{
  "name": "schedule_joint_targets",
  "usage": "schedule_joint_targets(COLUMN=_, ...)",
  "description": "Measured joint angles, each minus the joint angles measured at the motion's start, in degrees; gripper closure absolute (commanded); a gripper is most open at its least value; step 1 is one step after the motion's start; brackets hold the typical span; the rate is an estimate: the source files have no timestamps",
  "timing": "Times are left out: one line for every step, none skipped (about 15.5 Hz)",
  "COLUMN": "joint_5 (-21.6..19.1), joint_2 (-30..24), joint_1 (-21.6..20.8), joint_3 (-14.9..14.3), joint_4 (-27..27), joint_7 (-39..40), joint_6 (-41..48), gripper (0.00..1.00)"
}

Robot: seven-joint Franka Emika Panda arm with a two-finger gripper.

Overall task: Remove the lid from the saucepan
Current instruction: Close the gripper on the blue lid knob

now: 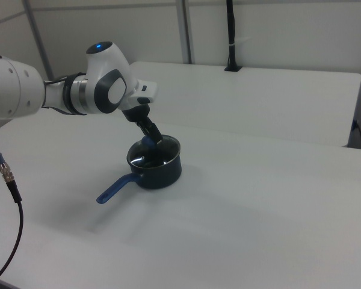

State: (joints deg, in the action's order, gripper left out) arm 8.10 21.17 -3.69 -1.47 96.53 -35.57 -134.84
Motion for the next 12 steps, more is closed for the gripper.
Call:
schedule_joint_targets(joint_5=0.4, joint_2=0.2, joint_1=0.0, joint_3=0.0, joint_4=-0.1, joint_7=-0.1, joint_6=-0.1, gripper=0.23)
schedule_joint_targets(joint_5=1.1, joint_2=0.3, joint_1=-0.1, joint_3=0.0, joint_4=-0.2, joint_7=-0.1, joint_6=-0.1, gripper=0.29)
schedule_joint_targets(joint_5=1.9, joint_2=0.4, joint_1=-0.1, joint_3=0.1, joint_4=-0.2, joint_7=-0.4, joint_6=-0.1, gripper=0.34)
schedule_joint_targets(joint_5=2.4, joint_2=0.4, joint_1=-0.2, joint_3=0.1, joint_4=-0.3, joint_7=-0.6, joint_6=-0.1, gripper=0.39)
schedule_joint_targets(joint_5=2.4, joint_2=0.5, joint_1=-0.2, joint_3=0.1, joint_4=-0.3, joint_7=-0.7, joint_6=-0.1, gripper=0.43)
schedule_joint_targets(joint_5=2.4, joint_2=0.4, joint_1=-0.2, joint_3=0.1, joint_4=-0.4, joint_7=-0.7, joint_6=-0.1, gripper=0.43)
schedule_joint_targets(joint_5=2.4, joint_2=0.5, joint_1=-0.2, joint_3=0.1, joint_4=-0.4, joint_7=-0.7, joint_6=-0.1, gripper=0.43)
schedule_joint_targets(joint_5=2.4, joint_2=0.5, joint_1=-0.2, joint_3=0.1, joint_4=-0.4, joint_7=-0.7, joint_6=-0.1, gripper=0.44)
schedule_joint_targets(joint_5=2.4, joint_2=0.5, joint_1=-0.2, joint_3=0.1, joint_4=-0.4, joint_7=-0.7, joint_6=-0.1, gripper=0.46)
schedule_joint_targets(joint_5=2.4, joint_2=0.5, joint_1=-0.2, joint_3=0.1, joint_4=-0.4, joint_7=-0.7, joint_6=-0.1, gripper=0.46)
schedule_joint_targets(joint_5=2.4, joint_2=0.5, joint_1=-0.2, joint_3=0.1, joint_4=-0.5, joint_7=-0.7, joint_6=-0.1, gripper=0.47)
schedule_joint_targets(joint_5=2.4, joint_2=0.4, joint_1=-0.2, joint_3=0.1, joint_4=-0.7, joint_7=-0.7, joint_6=-0.1, gripper=0.47)
